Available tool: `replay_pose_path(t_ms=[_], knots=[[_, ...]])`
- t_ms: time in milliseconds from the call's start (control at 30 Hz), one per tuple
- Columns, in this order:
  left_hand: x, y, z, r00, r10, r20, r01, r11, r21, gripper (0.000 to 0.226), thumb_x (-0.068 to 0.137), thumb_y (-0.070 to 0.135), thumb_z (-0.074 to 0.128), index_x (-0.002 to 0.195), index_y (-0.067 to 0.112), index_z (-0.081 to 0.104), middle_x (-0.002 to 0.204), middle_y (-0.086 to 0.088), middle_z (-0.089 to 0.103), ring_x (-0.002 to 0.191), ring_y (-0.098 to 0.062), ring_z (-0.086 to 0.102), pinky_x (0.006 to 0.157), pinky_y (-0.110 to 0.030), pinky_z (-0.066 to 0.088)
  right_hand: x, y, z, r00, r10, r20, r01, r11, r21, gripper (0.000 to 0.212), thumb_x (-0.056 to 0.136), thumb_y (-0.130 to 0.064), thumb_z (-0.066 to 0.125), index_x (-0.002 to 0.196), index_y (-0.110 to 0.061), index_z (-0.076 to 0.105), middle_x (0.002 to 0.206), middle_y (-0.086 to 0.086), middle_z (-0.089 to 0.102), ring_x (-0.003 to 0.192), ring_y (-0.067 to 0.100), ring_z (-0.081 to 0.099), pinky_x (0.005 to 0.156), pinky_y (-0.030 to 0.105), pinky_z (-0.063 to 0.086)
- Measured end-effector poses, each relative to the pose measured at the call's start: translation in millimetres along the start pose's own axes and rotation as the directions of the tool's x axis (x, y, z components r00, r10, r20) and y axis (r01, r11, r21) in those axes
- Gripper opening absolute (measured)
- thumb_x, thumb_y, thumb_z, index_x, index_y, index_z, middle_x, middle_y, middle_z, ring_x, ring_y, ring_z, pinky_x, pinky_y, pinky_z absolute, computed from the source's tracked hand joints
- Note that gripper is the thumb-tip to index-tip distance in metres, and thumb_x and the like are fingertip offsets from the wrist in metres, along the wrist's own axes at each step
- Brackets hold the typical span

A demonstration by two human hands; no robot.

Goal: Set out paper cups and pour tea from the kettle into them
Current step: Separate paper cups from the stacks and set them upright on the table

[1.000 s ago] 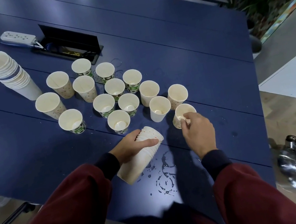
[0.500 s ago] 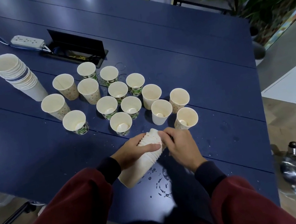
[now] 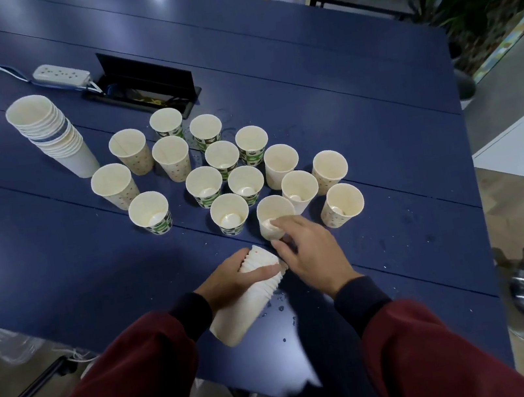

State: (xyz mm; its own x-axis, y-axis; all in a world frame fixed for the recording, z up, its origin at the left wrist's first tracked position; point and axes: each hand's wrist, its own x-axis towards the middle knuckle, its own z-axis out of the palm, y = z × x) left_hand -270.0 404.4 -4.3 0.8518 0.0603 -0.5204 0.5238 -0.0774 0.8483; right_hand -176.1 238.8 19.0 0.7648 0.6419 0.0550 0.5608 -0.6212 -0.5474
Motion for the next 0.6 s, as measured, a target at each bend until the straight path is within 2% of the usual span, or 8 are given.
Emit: replay_pose_path(t_ms=[67, 133, 167, 233, 300, 333, 500, 600], knots=[[-1, -1, -3, 1.000, 0.025, -0.009, -0.026, 0.999, -0.024, 0.043, 0.078, 0.048, 0.079, 0.108, 0.020, 0.067, 0.108, 0.004, 0.074, 0.102, -0.013, 0.067, 0.096, -0.033, 0.050, -7, -11, 3, 0.992, 0.017, -0.124, -0.013, 0.999, 0.034, 0.031, 0.094, -0.025, 0.064, 0.124, -0.018, 0.064, 0.127, -0.003, 0.063, 0.091, 0.020, 0.065, 0.076, 0.037, 0.054], [-4, 0, -7, 1.000, 0.019, -0.013, -0.020, 1.000, -0.019, 0.033, 0.085, 0.040, 0.078, 0.109, 0.021, 0.068, 0.106, 0.008, 0.074, 0.099, -0.004, 0.067, 0.091, -0.023, 0.049, -17, -18, 5, 0.964, 0.050, -0.262, -0.028, 0.996, 0.087, 0.019, 0.093, -0.026, 0.066, 0.112, -0.019, 0.066, 0.111, -0.007, 0.063, 0.074, 0.012, 0.061, 0.066, 0.030, 0.051], [-6, 0, -9, 1.000, 0.016, -0.015, -0.016, 1.000, -0.006, 0.029, 0.085, 0.038, 0.077, 0.108, 0.022, 0.068, 0.104, 0.010, 0.074, 0.094, 0.003, 0.066, 0.084, -0.015, 0.047, -22, -20, 6, 0.957, 0.089, -0.278, -0.054, 0.990, 0.131, 0.012, 0.094, -0.028, 0.067, 0.102, -0.020, 0.067, 0.100, -0.008, 0.064, 0.070, 0.009, 0.059, 0.064, 0.028, 0.049], [-10, -1, -14, 1.000, 0.004, 0.014, -0.005, 1.000, 0.031, 0.025, 0.086, 0.035, 0.077, 0.106, 0.025, 0.066, 0.101, 0.015, 0.072, 0.087, 0.012, 0.063, 0.072, -0.002, 0.042, -32, -23, 10, 0.970, 0.209, -0.122, -0.166, 0.941, 0.294, 0.017, 0.096, -0.033, 0.066, 0.086, -0.020, 0.068, 0.080, -0.010, 0.066, 0.065, 0.008, 0.058, 0.063, 0.029, 0.050], [-14, 0, -19, 0.997, -0.008, 0.081, 0.001, 0.997, 0.078, 0.031, 0.085, 0.038, 0.077, 0.110, 0.025, 0.065, 0.106, 0.014, 0.071, 0.096, 0.005, 0.064, 0.076, -0.005, 0.044, -42, -30, 13, 0.951, 0.282, 0.125, -0.307, 0.833, 0.461, 0.026, 0.099, -0.032, 0.063, 0.080, -0.015, 0.069, 0.070, -0.003, 0.066, 0.058, 0.009, 0.058, 0.059, 0.030, 0.050], [-15, 1, -21, 0.994, -0.013, 0.109, 0.001, 0.994, 0.108, 0.037, 0.084, 0.041, 0.077, 0.114, 0.024, 0.065, 0.109, 0.012, 0.071, 0.101, -0.001, 0.065, 0.081, -0.011, 0.045, -46, -33, 15, 0.937, 0.298, 0.183, -0.350, 0.789, 0.506, 0.028, 0.101, -0.030, 0.061, 0.080, -0.012, 0.069, 0.070, 0.002, 0.066, 0.056, 0.010, 0.058, 0.058, 0.029, 0.050], [-17, 6, -25, 0.974, -0.071, 0.215, 0.043, 0.990, 0.132, 0.046, 0.083, 0.054, 0.074, 0.119, 0.027, 0.067, 0.113, 0.011, 0.072, 0.105, -0.007, 0.067, 0.089, -0.021, 0.049, -53, -38, 5, 0.890, 0.370, 0.266, -0.455, 0.695, 0.557, 0.031, 0.103, -0.023, 0.058, 0.077, -0.008, 0.063, 0.061, -0.007, 0.060, 0.057, 0.012, 0.062, 0.058, 0.026, 0.053], [-16, 5, -24, 0.960, -0.089, 0.265, 0.056, 0.990, 0.129, 0.045, 0.082, 0.056, 0.074, 0.117, 0.028, 0.069, 0.111, 0.013, 0.074, 0.105, -0.006, 0.067, 0.095, -0.027, 0.049, -61, -40, 4, 0.854, 0.473, 0.216, -0.503, 0.647, 0.573, 0.031, 0.104, -0.023, 0.055, 0.078, -0.008, 0.059, 0.061, -0.004, 0.062, 0.054, 0.018, 0.066, 0.056, 0.029, 0.055]])
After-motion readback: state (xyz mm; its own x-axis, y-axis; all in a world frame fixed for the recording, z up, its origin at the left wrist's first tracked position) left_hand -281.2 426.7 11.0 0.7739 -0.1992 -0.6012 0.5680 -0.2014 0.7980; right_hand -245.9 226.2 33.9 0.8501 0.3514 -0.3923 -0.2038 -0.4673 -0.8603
